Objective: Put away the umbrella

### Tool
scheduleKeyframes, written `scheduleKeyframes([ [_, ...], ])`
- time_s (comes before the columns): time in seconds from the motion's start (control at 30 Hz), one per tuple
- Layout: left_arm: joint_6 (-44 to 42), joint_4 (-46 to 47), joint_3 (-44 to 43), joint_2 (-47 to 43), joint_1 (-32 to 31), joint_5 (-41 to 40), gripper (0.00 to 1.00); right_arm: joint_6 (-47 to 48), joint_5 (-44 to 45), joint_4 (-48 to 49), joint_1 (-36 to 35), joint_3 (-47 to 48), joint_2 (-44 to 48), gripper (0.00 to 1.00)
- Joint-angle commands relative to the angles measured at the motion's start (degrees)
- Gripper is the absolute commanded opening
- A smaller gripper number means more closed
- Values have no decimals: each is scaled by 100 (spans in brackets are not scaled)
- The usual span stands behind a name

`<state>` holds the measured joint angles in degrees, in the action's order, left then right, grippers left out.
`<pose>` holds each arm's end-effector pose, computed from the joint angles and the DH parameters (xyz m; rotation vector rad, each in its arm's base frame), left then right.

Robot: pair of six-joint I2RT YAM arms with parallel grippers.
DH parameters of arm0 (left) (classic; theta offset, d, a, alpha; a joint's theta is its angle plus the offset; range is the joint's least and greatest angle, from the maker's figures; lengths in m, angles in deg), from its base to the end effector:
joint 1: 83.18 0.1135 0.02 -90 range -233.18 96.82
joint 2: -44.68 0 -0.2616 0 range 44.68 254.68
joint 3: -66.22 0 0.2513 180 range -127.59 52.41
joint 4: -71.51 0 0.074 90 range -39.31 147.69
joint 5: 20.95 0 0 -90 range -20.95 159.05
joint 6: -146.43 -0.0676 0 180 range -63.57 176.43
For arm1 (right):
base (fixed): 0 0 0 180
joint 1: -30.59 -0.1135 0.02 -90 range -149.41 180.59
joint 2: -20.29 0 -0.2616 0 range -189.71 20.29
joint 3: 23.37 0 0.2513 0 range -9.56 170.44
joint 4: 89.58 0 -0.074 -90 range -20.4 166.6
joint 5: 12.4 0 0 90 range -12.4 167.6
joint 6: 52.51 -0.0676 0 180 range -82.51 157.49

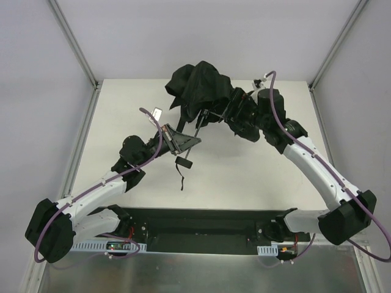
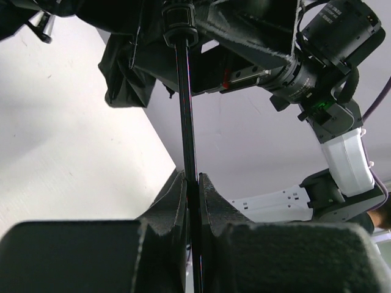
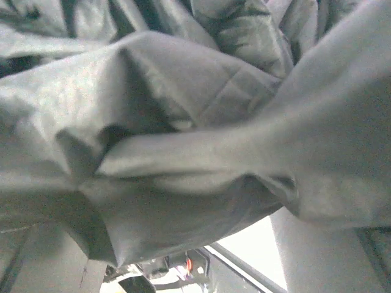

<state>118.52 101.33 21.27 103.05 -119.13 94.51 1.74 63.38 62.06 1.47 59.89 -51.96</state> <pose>0.1908 -0.1743 0.3160 0.1000 1.5319 -1.7007 0.2716 0.1703 0.3690 -0.0669 1.9905 0.9909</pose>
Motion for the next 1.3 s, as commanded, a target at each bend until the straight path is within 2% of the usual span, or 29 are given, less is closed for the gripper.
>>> scheduleKeyframes([
  [0.0, -258, 699, -525, -10, -35, 443, 0, -116, 278, 882, -295, 709, -228, 96],
  [0.13, -328, 629, -613, 69, -79, 417, 0, -363, 262, 1225, -480, 816, -421, 96],
  [0.33, -776, 146, -947, 122, -167, 496, 0, -3, 990, 59, -612, 1193, -562, 97],
  [0.37, -846, 75, -973, 131, -211, 478, 0, 58, 991, 40, -612, 1272, -632, 99],
  [0.4, -908, 14, -982, 140, -255, 487, 0, 76, 939, 40, -621, 1342, -728, 96],
  [0.53, -1346, -451, -1078, 192, -527, 470, 0, 120, 604, 347, -656, 1501, -1054, 72],
  [0.7, -1866, -1190, -1114, 88, -809, 93, 0, 471, 342, 1110, -630, 1063, -809, 26],
  [0.77, -2077, -1689, -1088, -123, -827, -223, 0, 595, 52, 1418, -481, 765, -607, 3],
  [0.8, -2226, -1901, -1062, -263, -827, -408, 8, 595, -210, 1637, -376, 598, -545, 0],
  [0.87, -2446, -2349, -1044, -562, -818, -716, 36, 551, -868, 2059, -86, 202, -431, 0],
  [0.93, -2639, -2893, -1070, -922, -818, -936, 50, 717, -1441, 2289, 178, -10, -308, 0],
  [1.1, -2808, -4010, -1438, -1880, -783, -1086, 59, 1350, -2672, 2106, 644, -195, -62, 0],
  [1.17, -2458, -4475, -1823, -2013, -756, -1392, 73, 1622, -3007, 1852, 697, -178, 70, 0],
  [1.23, -2080, -4723, -2211, -1900, -748, -1691, 94, 1773, -3226, 1692, 689, -169, 184, 0],
  [1.27, -1930, -4820, -2456, -1751, -739, -1771, 98, 1790, -3297, 1666, 689, -203, 237, 0],
])
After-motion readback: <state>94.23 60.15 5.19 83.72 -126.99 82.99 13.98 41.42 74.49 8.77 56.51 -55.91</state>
